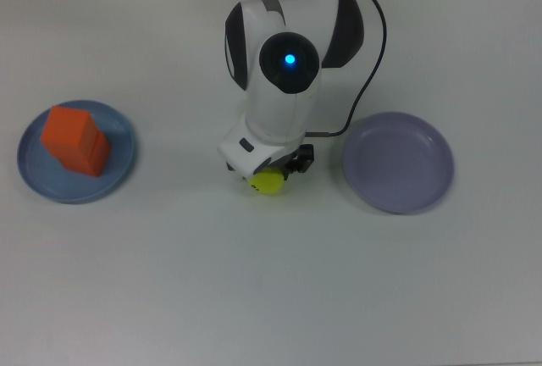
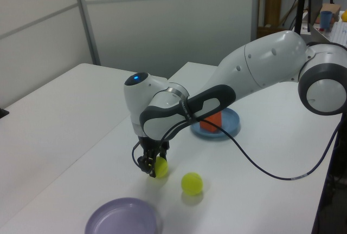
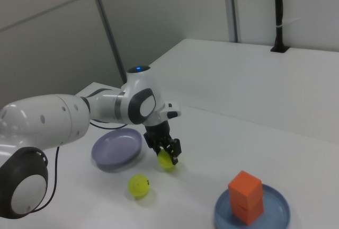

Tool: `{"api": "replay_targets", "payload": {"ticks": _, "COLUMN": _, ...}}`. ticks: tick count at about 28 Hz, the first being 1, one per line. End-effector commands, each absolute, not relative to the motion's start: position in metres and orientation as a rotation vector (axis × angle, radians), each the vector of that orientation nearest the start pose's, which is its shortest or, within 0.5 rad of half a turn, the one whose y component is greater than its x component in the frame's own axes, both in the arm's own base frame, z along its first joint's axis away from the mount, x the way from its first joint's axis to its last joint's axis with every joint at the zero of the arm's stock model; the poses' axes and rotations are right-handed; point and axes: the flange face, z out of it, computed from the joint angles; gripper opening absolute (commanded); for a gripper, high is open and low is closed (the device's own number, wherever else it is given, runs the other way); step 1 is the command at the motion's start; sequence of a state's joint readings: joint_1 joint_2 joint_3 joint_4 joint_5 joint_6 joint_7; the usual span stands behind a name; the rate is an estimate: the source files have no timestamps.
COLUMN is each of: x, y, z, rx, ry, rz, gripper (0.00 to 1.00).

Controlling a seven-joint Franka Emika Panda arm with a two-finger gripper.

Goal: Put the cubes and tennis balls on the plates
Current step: 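Move the gripper to a yellow tennis ball and grasp it, then carry the tennis ball onto the lavender plate and release it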

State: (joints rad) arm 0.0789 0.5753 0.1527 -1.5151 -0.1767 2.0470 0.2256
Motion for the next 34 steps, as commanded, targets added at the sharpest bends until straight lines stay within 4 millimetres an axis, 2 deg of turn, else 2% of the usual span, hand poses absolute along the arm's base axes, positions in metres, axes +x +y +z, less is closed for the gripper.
{"api": "replay_targets", "payload": {"ticks": 1, "x": 0.669, "y": 0.168, "z": 0.363, "rx": -3.222, "ry": -0.126, "rz": 0.045, "gripper": 0.27}}
{"api": "replay_targets", "payload": {"ticks": 2, "x": 0.666, "y": 0.181, "z": 0.366, "rx": -3.211, "ry": -0.142, "rz": 0.039, "gripper": 0.27}}
{"api": "replay_targets", "payload": {"ticks": 6, "x": 0.659, "y": 0.209, "z": 0.371, "rx": -3.202, "ry": -0.115, "rz": 0.023, "gripper": 0.27}}
{"api": "replay_targets", "payload": {"ticks": 7, "x": 0.651, "y": 0.230, "z": 0.370, "rx": -3.197, "ry": -0.142, "rz": 0.020, "gripper": 0.27}}
{"api": "replay_targets", "payload": {"ticks": 12, "x": 0.634, "y": 0.276, "z": 0.372, "rx": -3.195, "ry": -0.205, "rz": 0.002, "gripper": 0.28}}
{"api": "replay_targets", "payload": {"ticks": 18, "x": 0.622, "y": 0.317, "z": 0.367, "rx": -3.207, "ry": -0.203, "rz": -0.098, "gripper": 0.30}}
{"api": "replay_targets", "payload": {"ticks": 21, "x": 0.617, "y": 0.337, "z": 0.359, "rx": -3.214, "ry": -0.233, "rz": -0.157, "gripper": 0.31}}
{"api": "replay_targets", "payload": {"ticks": 23, "x": 0.613, "y": 0.347, "z": 0.354, "rx": -3.234, "ry": -0.250, "rz": -0.203, "gripper": 0.40}}
{"api": "replay_targets", "payload": {"ticks": 24, "x": 0.614, "y": 0.347, "z": 0.355, "rx": -3.235, "ry": -0.239, "rz": -0.211, "gripper": 0.49}}
{"api": "replay_targets", "payload": {"ticks": 26, "x": 0.614, "y": 0.347, "z": 0.356, "rx": -3.234, "ry": -0.224, "rz": -0.216, "gripper": 0.52}}
{"api": "replay_targets", "payload": {"ticks": 27, "x": 0.614, "y": 0.346, "z": 0.357, "rx": -3.232, "ry": -0.218, "rz": -0.216, "gripper": 0.57}}
{"api": "replay_targets", "payload": {"ticks": 28, "x": 0.615, "y": 0.346, "z": 0.360, "rx": -3.231, "ry": -0.217, "rz": -0.223, "gripper": 0.68}}
{"api": "replay_targets", "payload": {"ticks": 29, "x": 0.615, "y": 0.346, "z": 0.361, "rx": -3.231, "ry": -0.216, "rz": -0.227, "gripper": 0.89}}
{"api": "replay_targets", "payload": {"ticks": 30, "x": 0.615, "y": 0.345, "z": 0.363, "rx": -3.233, "ry": -0.218, "rz": -0.234, "gripper": 1.00}}
{"api": "replay_targets", "payload": {"ticks": 34, "x": 0.615, "y": 0.340, "z": 0.386, "rx": -3.230, "ry": -0.216, "rz": -0.272, "gripper": 1.00}}
